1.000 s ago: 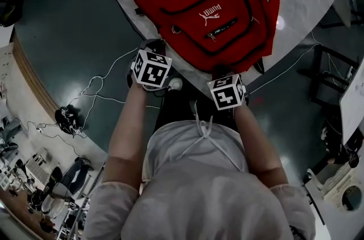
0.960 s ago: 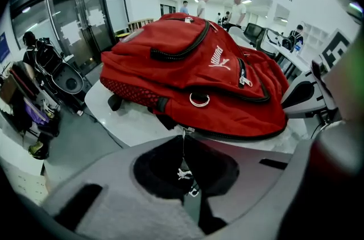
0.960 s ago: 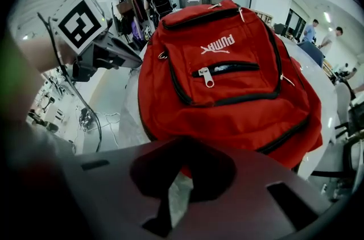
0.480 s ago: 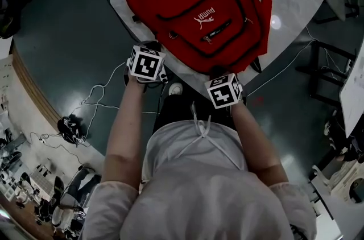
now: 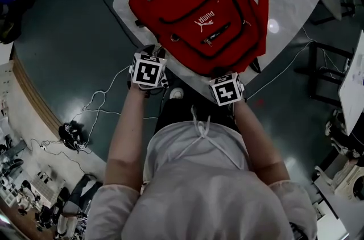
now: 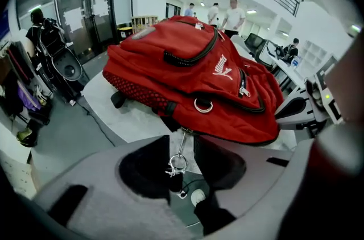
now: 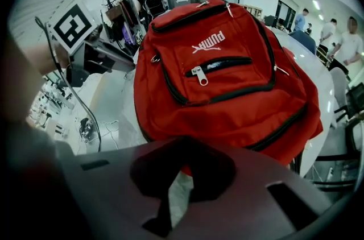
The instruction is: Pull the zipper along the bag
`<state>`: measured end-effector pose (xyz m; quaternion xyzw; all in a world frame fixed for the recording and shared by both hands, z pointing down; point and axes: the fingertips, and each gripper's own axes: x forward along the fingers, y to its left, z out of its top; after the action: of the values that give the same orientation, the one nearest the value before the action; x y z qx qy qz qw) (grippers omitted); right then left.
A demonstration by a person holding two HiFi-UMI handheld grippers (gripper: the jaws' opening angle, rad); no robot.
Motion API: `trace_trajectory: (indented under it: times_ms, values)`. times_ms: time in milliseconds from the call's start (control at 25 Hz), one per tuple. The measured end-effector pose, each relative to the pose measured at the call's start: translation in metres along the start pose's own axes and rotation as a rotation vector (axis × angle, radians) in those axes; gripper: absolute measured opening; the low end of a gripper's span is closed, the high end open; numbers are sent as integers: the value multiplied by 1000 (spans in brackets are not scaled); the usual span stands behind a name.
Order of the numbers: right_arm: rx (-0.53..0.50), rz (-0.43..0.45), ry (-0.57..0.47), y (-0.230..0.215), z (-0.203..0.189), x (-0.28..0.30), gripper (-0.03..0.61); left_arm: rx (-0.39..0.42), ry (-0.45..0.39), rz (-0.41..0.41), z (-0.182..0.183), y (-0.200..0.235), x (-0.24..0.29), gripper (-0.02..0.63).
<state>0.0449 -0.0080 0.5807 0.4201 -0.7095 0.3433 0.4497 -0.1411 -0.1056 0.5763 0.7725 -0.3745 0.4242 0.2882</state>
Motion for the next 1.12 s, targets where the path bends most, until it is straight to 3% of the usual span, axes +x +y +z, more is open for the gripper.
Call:
trace_trajectory:
  times_ms: [200, 360, 480, 680, 920, 1120]
  values:
    - [-17, -16, -16, 0, 7, -13, 28, -12, -93, 9, 17, -8, -36, 129]
    - [19, -15, -89, 2, 23, -38, 28, 5, -193, 13, 37, -25, -65, 127]
    - [27, -25, -160, -1, 36, -61, 27, 45, -263, 18, 48, -42, -82, 88]
    - [34, -29, -356, -5, 74, -113, 26, 64, -432, 1, 81, -74, -126, 28]
    - [30, 4, -642, 4, 128, -189, 26, 86, -633, -68, 123, -106, -186, 20]
    - [19, 0, -876, 8, 163, -260, 26, 35, -818, -170, 163, -125, -241, 20]
